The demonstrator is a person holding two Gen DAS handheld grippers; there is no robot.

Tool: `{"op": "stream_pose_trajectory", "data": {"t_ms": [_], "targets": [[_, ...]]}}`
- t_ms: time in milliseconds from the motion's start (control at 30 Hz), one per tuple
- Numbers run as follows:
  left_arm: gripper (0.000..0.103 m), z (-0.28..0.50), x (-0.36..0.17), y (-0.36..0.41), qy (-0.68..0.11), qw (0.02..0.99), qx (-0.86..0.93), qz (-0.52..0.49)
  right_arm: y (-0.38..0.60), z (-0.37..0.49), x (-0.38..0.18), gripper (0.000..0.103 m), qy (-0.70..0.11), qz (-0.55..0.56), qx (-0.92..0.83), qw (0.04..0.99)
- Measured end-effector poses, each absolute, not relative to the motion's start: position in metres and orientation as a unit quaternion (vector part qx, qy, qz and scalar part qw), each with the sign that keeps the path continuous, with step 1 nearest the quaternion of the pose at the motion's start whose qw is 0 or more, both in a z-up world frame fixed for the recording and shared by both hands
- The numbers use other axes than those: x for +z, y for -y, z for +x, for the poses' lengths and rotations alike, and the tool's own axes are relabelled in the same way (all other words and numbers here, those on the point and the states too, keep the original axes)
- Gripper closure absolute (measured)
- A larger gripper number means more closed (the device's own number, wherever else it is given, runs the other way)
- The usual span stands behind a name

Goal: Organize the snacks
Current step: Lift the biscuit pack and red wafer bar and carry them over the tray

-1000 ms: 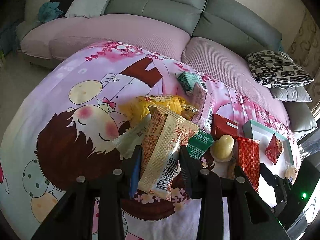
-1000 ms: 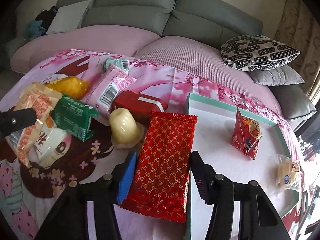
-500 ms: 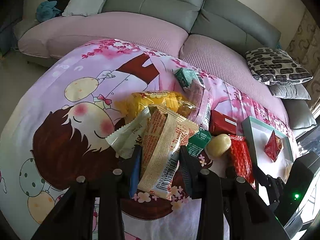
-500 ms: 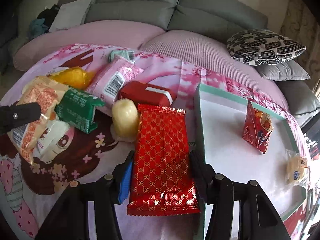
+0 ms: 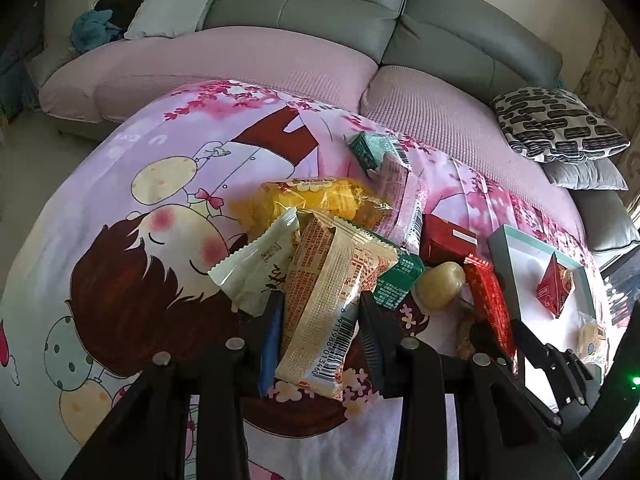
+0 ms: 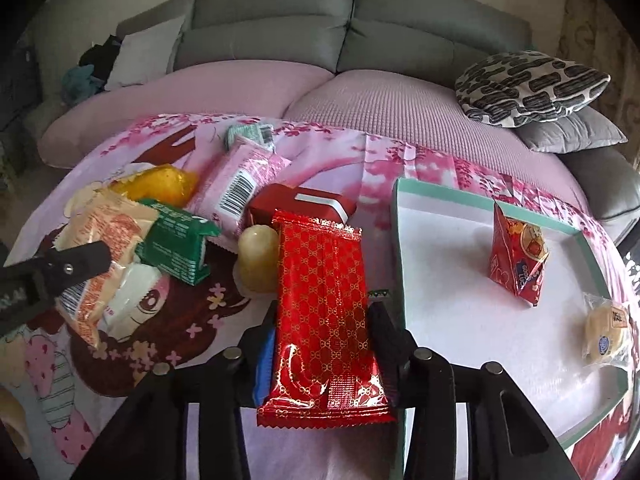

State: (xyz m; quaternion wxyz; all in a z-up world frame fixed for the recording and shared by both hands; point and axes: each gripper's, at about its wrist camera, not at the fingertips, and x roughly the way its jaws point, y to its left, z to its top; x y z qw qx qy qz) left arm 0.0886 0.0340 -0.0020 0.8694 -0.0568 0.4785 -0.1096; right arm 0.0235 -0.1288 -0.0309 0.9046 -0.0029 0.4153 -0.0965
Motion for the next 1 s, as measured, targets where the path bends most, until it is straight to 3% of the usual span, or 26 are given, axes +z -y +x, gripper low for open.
{"op": "stream_pose_trajectory", "data": {"t_ms": [567, 1000], "targets": [[0.065, 0.076, 0.016, -0.019, -0.454, 0.881, -0.126, -0.039, 0.147, 0.003, 0.007, 0.059, -0.369, 0.039, -0.085, 0.925], [0.065, 0.041, 0.043, 0.077, -0.406, 0.880, -0.245, 0.020, 0.242, -0.036, 0.034, 0.059, -0.336, 0.089, -0.194, 0.917]]}}
